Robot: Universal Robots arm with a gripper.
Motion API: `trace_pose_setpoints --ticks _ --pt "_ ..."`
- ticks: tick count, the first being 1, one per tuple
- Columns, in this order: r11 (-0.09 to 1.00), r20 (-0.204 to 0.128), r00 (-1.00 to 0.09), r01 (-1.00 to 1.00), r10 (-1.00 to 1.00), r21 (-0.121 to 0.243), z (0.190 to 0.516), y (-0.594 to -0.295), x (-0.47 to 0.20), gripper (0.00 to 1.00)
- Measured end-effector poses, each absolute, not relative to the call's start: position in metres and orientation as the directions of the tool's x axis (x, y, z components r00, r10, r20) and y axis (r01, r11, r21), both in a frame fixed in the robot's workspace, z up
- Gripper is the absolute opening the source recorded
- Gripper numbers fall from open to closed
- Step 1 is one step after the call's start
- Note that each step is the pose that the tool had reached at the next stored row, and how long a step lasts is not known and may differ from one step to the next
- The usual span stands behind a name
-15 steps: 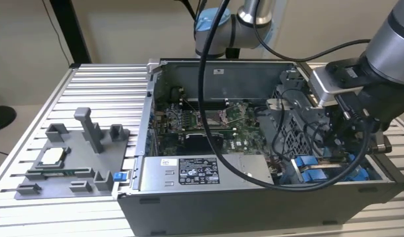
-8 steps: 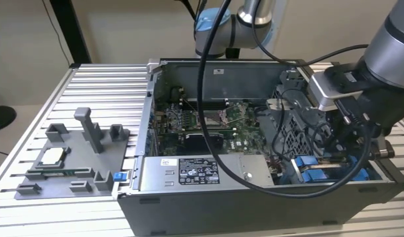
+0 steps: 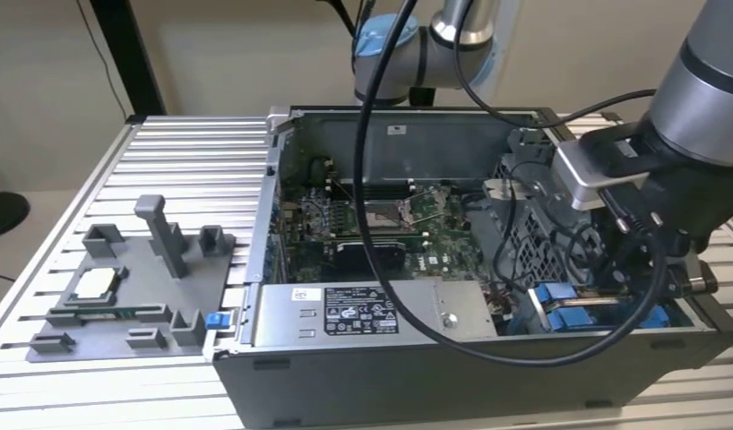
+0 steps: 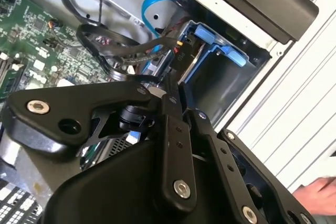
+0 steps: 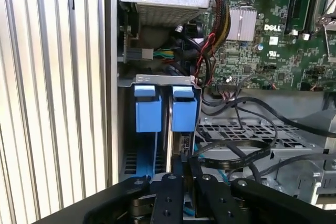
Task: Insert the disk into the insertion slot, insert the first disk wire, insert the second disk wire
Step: 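Insert the second disk wire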
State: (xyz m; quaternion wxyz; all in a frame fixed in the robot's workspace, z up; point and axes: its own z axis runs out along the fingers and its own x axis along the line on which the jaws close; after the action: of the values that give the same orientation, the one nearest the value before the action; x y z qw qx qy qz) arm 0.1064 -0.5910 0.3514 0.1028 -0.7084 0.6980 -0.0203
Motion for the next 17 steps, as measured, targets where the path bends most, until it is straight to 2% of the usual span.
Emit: trace_pose_setpoints --ticks 3,17 --pt "-0.005 -0.109 0.027 -0.981 -0.994 -0.192 0.3495 -0.591 0.1059 0.0" --pt "-0.006 -0.107 0.028 -0.978 -0.994 -0.207 0.3472 -0.5836 0.1056 0.0"
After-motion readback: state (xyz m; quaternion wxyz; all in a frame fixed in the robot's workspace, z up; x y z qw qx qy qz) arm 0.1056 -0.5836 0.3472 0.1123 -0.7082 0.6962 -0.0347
